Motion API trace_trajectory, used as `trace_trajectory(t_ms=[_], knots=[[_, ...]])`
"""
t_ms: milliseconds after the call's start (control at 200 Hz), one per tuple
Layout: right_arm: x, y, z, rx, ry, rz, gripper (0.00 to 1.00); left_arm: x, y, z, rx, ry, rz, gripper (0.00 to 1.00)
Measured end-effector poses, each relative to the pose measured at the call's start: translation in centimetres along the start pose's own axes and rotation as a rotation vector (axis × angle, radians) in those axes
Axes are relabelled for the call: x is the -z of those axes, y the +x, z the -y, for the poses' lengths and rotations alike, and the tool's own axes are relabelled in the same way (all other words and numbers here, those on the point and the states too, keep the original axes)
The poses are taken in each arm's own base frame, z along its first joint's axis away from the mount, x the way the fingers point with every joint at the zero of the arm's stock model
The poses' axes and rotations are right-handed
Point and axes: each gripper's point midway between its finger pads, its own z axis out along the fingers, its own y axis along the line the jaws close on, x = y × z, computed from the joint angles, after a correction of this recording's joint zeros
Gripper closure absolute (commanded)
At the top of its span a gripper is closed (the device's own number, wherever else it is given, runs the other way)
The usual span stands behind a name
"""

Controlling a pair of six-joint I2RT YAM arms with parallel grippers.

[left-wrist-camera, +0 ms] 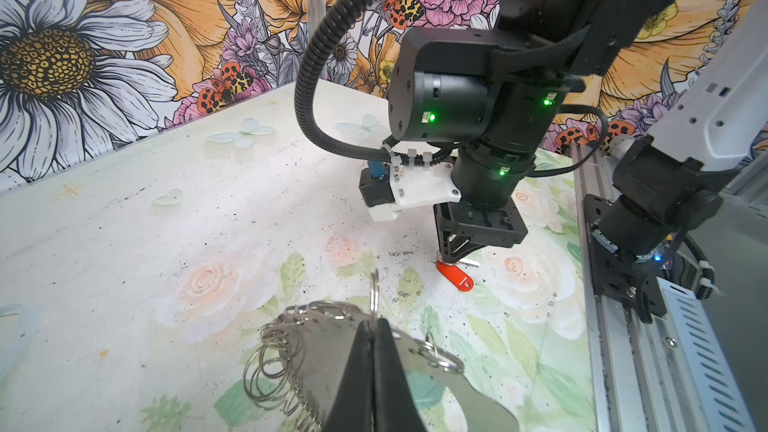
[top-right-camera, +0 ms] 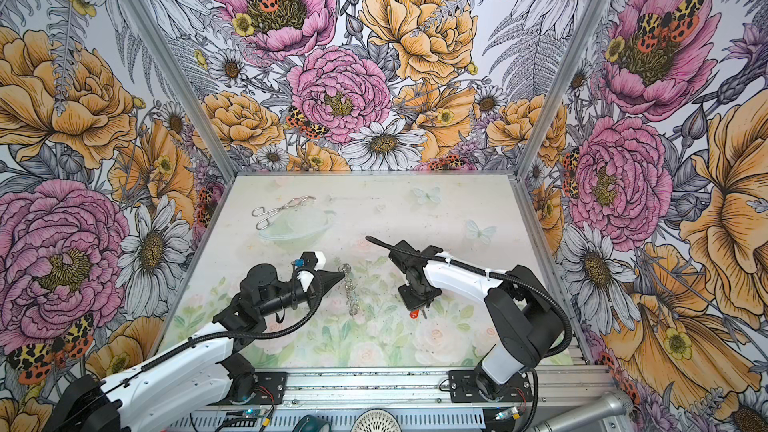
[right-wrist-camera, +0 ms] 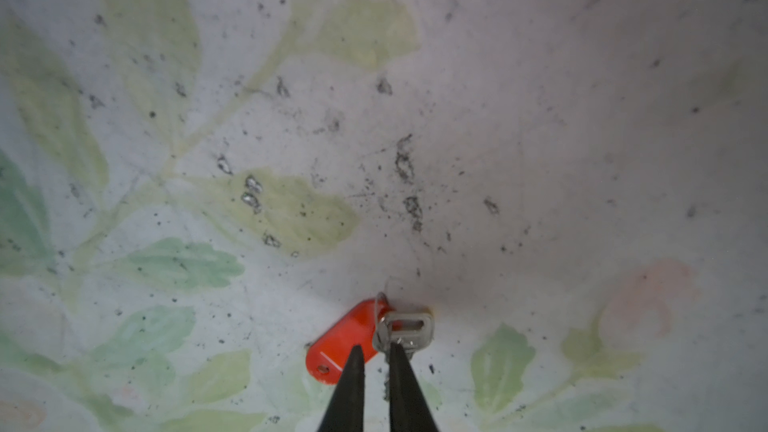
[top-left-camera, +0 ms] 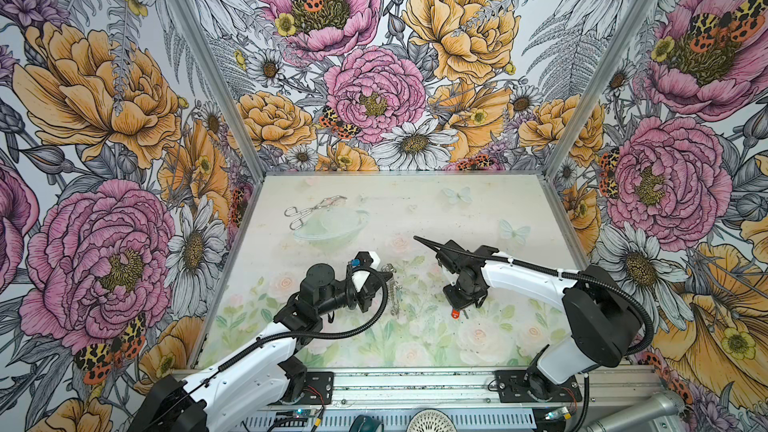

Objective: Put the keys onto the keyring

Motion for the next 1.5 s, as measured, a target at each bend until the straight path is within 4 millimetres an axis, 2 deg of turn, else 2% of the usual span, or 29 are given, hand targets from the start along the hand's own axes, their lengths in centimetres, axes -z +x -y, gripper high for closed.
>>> trace_trajectory(t_ms=[330, 535, 751, 1066, 1301, 1426, 1501], knots=[[-0.7, -0.6, 0.4, -0.006, 0.026, 0.015, 0.9, 0.0, 0.0, 0.0, 0.0, 0.0, 0.0, 1.0], [-0.9, -0.6, 0.5, -0.009, 0.034, 0.011, 1.0, -0.1, 0.1, 0.0, 0.002, 0.0, -0.004, 1.0], [-0.9, -0.4, 0.5, -0.009, 0.037, -0.021, 1.0, -0.1, 0.1, 0.0, 0.002, 0.0, -0.004, 1.0], [-0.1, -0.8, 0.1, 0.037, 0.07, -0.22, 1.0, -0.1, 0.3, -0.1, 0.004, 0.001, -0.009, 1.0], [-0.6, 0.2, 0.6, 0.098, 0.109, -0.392, 1.0, -0.1, 0.3, -0.1, 0.004, 0.001, -0.009, 1.0], [-0.5, -0.1, 0.6, 0.115, 0.115, -0.412, 1.0, -0.1, 0.3, -0.1, 0.004, 0.001, -0.008, 1.0], [-0.3, -0.3, 0.7, 0.123, 0.121, -0.409, 0.9, -0.1, 0.3, -0.1, 0.004, 0.001, -0.009, 1.0]])
